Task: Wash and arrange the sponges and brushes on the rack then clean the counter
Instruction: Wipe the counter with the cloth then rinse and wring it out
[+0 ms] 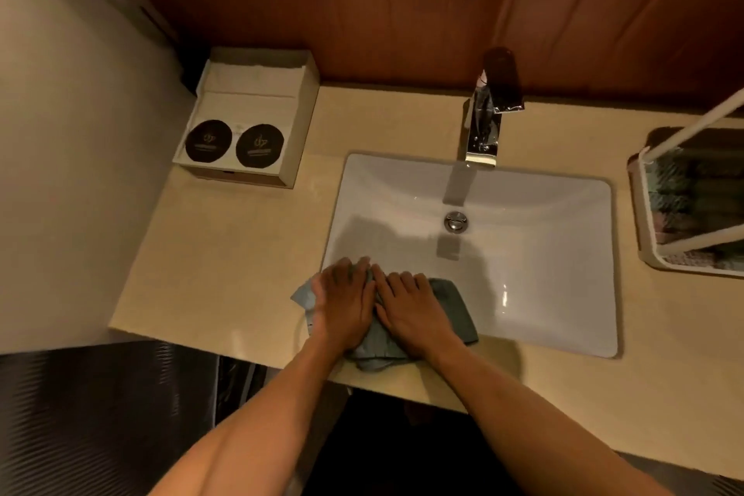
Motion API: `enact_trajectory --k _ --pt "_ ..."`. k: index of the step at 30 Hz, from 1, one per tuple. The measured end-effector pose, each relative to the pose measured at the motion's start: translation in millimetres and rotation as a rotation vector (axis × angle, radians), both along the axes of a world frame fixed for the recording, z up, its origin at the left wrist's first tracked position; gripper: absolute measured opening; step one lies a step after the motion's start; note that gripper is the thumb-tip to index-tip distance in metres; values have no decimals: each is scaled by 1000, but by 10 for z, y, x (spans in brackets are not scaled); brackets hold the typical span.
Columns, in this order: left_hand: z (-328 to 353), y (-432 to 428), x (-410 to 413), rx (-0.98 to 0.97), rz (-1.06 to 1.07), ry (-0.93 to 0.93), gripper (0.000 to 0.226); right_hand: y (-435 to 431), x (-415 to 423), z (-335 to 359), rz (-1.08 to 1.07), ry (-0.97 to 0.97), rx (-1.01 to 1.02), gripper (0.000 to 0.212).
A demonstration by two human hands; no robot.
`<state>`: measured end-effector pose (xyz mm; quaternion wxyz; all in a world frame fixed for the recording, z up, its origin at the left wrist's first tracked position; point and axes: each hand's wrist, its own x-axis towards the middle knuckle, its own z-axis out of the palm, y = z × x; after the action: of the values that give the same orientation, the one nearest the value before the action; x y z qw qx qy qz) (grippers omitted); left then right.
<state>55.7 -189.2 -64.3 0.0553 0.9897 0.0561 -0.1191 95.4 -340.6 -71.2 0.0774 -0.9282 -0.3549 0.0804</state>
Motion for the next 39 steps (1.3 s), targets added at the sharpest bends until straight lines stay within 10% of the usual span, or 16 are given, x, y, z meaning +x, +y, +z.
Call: enact_trajectory --k 10,23,35,39 --pt "-14 983 836 -94 292 -273 48 1242 861 150 -177 -1 2 59" --pt "50 787 1466 -369 367 -147 67 1535 1789 248 -183 -187 -242 62" --pt "-37 932 2549 -307 422 38 54 1563 2407 204 -333 -207 -57 38" --pt "-88 1021 2741 -408 402 -84 54 1475 2432 59 -520 104 509 53"
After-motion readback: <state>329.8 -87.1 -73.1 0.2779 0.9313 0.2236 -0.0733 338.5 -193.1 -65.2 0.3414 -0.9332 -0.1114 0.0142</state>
